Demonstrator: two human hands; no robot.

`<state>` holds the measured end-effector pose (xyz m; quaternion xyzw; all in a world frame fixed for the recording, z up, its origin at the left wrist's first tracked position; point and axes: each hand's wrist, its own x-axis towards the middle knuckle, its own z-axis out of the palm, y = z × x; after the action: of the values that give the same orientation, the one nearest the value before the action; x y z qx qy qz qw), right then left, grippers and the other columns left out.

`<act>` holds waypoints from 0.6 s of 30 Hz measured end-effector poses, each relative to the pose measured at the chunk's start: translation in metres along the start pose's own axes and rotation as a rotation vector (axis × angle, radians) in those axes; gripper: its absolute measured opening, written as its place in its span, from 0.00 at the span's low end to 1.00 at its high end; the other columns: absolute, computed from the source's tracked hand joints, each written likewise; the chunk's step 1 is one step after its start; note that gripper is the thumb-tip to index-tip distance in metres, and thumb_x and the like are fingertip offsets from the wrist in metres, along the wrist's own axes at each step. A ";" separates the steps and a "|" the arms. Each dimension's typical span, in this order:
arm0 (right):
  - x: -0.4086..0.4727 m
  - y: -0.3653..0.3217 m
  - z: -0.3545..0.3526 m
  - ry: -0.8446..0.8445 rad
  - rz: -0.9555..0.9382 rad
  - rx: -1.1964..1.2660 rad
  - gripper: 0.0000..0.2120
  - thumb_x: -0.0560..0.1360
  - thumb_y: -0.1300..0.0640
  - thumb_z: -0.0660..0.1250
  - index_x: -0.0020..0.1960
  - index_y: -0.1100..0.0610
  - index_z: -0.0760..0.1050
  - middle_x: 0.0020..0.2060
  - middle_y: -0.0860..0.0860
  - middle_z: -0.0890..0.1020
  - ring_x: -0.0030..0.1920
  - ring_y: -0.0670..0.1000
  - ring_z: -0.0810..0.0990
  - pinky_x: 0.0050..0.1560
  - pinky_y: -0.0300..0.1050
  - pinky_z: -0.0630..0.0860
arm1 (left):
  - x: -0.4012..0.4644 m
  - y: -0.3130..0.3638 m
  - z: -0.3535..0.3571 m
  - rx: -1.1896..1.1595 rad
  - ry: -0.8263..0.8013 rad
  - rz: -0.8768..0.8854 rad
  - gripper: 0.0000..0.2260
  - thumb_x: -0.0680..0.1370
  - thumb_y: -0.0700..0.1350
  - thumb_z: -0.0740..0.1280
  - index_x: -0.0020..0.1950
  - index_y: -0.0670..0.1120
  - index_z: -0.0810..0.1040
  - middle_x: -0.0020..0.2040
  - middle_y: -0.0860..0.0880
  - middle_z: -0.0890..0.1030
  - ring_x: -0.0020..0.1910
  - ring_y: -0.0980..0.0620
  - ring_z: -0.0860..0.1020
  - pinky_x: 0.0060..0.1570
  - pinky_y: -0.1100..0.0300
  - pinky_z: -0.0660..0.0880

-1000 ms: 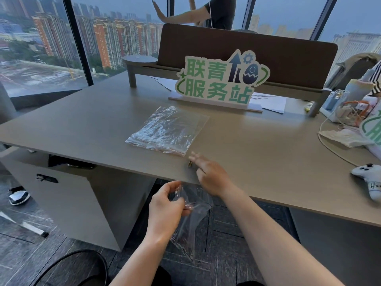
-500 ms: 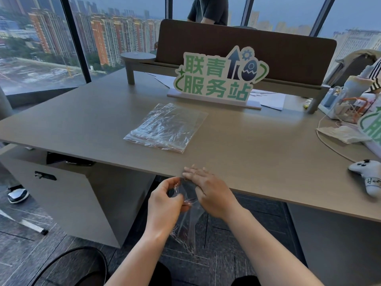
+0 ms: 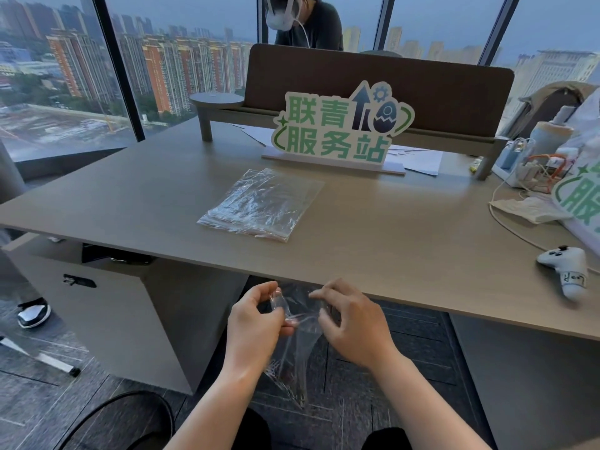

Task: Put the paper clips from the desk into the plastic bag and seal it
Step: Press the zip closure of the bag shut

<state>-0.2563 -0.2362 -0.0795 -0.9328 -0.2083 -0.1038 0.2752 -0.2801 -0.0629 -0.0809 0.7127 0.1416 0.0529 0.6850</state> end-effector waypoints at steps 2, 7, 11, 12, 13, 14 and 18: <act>-0.004 0.001 -0.002 -0.127 0.042 -0.011 0.12 0.75 0.47 0.62 0.57 0.43 0.77 0.50 0.38 0.74 0.37 0.40 0.74 0.36 0.37 0.70 | -0.004 0.004 -0.003 -0.003 0.006 0.008 0.17 0.78 0.32 0.68 0.64 0.44 0.78 0.58 0.48 0.81 0.36 0.45 0.87 0.44 0.51 0.85; -0.011 -0.003 -0.002 -0.198 0.074 0.027 0.08 0.77 0.48 0.62 0.45 0.49 0.78 0.47 0.40 0.77 0.41 0.43 0.76 0.41 0.45 0.76 | -0.020 0.015 -0.011 -0.014 0.019 0.034 0.15 0.78 0.32 0.69 0.63 0.43 0.79 0.55 0.47 0.81 0.36 0.43 0.87 0.40 0.55 0.84; -0.014 -0.015 -0.012 -0.118 0.052 0.123 0.07 0.78 0.56 0.64 0.42 0.54 0.78 0.36 0.45 0.77 0.36 0.43 0.74 0.38 0.38 0.72 | -0.030 0.021 -0.022 -0.026 0.043 0.058 0.14 0.78 0.33 0.69 0.62 0.42 0.79 0.51 0.47 0.82 0.34 0.46 0.86 0.35 0.60 0.83; -0.014 -0.018 -0.016 -0.104 0.043 0.135 0.07 0.78 0.57 0.64 0.42 0.54 0.78 0.35 0.45 0.78 0.36 0.44 0.74 0.37 0.37 0.71 | -0.032 0.023 -0.024 -0.032 0.052 0.065 0.13 0.78 0.33 0.68 0.62 0.41 0.79 0.50 0.46 0.82 0.34 0.47 0.86 0.34 0.62 0.82; -0.014 -0.022 -0.019 -0.096 0.034 0.145 0.07 0.78 0.57 0.64 0.41 0.54 0.78 0.34 0.45 0.78 0.34 0.44 0.74 0.36 0.35 0.70 | -0.035 0.026 -0.027 -0.034 0.062 0.074 0.12 0.78 0.33 0.68 0.61 0.42 0.79 0.49 0.46 0.83 0.33 0.47 0.86 0.33 0.62 0.82; -0.014 -0.026 -0.023 -0.096 0.026 0.153 0.07 0.77 0.57 0.64 0.41 0.53 0.78 0.33 0.46 0.78 0.33 0.45 0.74 0.34 0.36 0.69 | -0.037 0.029 -0.030 -0.037 0.070 0.085 0.12 0.78 0.33 0.68 0.61 0.42 0.79 0.49 0.46 0.83 0.33 0.48 0.86 0.34 0.61 0.82; -0.009 -0.041 -0.041 -0.064 -0.059 0.156 0.09 0.77 0.57 0.64 0.38 0.55 0.76 0.33 0.48 0.77 0.32 0.50 0.74 0.32 0.40 0.67 | -0.040 0.040 -0.042 -0.042 0.112 0.122 0.10 0.81 0.34 0.62 0.59 0.41 0.79 0.46 0.45 0.84 0.34 0.45 0.86 0.37 0.56 0.84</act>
<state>-0.2862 -0.2305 -0.0291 -0.9048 -0.2518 -0.0656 0.3371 -0.3244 -0.0345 -0.0343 0.7013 0.1349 0.1373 0.6864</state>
